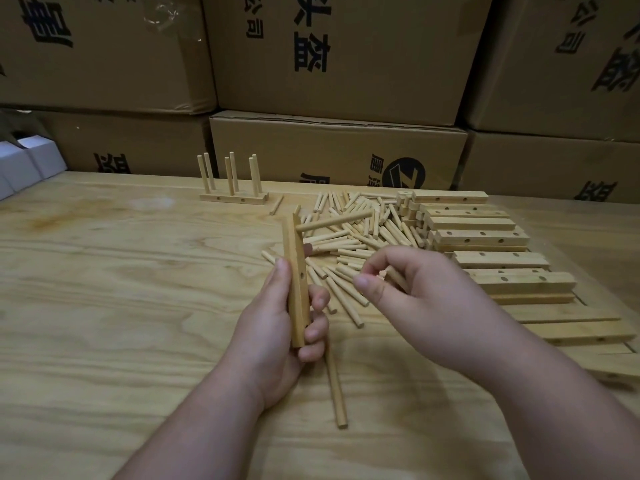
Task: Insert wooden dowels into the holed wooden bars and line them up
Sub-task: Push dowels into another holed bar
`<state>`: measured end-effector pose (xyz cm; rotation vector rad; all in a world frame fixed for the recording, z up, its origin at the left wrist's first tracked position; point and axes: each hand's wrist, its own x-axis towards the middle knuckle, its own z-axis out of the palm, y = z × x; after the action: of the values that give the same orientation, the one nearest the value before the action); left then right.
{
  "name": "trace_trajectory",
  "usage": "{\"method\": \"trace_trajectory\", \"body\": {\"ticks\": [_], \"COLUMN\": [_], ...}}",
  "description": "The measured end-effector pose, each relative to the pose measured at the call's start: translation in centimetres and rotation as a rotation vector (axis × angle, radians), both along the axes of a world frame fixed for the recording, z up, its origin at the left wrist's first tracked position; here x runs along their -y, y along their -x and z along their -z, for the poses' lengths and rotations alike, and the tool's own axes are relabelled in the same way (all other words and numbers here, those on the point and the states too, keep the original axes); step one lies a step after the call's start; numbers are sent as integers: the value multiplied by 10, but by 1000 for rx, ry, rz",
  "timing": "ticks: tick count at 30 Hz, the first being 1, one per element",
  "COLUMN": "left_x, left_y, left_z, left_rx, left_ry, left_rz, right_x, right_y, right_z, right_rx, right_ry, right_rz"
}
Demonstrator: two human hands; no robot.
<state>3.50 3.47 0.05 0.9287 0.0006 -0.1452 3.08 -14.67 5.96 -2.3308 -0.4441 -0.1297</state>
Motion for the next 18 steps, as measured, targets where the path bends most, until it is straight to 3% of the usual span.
{"method": "trace_trajectory", "body": {"ticks": [18], "left_x": [3], "left_y": [-2], "left_z": [10], "left_rx": [51], "left_ry": [-210], "left_rz": [34], "right_x": [-7], "right_y": [0], "right_z": [6], "right_rx": [26], "right_ry": [44], "right_rz": [3]}}
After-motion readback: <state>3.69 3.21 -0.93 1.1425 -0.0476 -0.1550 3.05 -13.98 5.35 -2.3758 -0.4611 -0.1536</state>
